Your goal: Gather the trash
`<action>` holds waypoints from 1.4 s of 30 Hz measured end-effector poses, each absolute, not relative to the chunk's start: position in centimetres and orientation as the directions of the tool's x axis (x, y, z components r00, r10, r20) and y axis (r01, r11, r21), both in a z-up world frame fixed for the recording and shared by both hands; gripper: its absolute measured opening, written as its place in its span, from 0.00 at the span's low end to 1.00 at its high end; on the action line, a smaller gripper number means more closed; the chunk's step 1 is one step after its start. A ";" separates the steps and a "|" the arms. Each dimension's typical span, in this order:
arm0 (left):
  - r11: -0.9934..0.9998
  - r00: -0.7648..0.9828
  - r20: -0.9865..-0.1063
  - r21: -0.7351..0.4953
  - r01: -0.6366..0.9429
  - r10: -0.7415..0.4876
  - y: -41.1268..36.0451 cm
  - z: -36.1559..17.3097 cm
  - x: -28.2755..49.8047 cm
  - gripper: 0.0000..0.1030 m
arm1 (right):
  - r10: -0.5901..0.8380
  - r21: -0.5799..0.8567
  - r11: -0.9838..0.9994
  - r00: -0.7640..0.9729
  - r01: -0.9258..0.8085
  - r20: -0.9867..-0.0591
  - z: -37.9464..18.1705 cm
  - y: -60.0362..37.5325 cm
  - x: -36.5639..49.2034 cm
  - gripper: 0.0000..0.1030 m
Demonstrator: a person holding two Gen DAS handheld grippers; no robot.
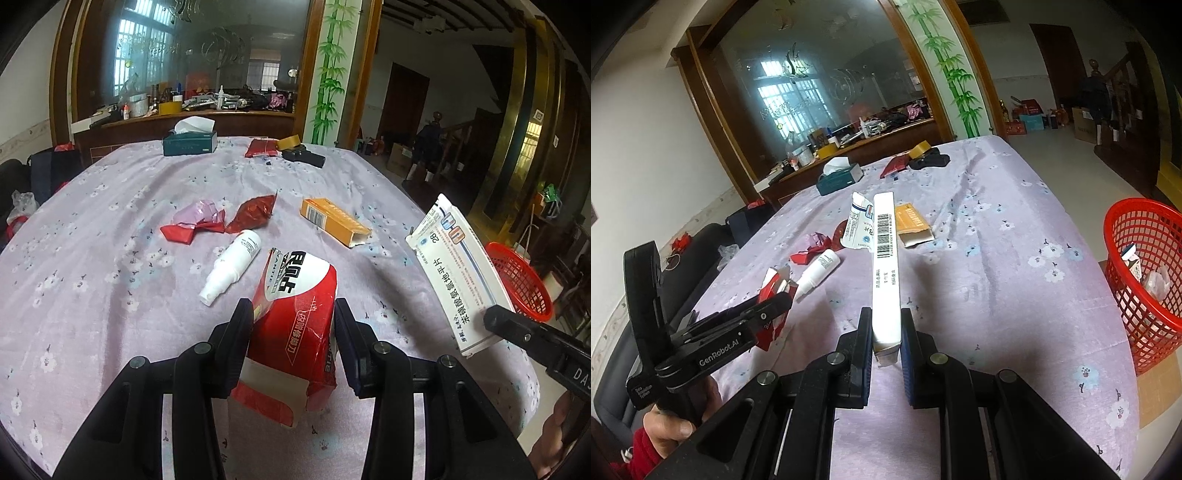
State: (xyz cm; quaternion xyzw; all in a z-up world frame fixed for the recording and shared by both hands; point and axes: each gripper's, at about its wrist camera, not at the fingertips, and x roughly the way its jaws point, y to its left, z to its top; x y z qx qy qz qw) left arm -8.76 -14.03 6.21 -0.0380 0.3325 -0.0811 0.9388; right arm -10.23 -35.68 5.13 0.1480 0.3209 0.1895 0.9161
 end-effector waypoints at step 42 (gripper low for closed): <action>0.984 0.758 -0.629 -0.073 0.164 -0.173 -16.6 6.3 -7.4 0.40 | 0.426 0.415 0.883 0.742 -0.218 -0.518 5.9 -37.9 -10.5 0.14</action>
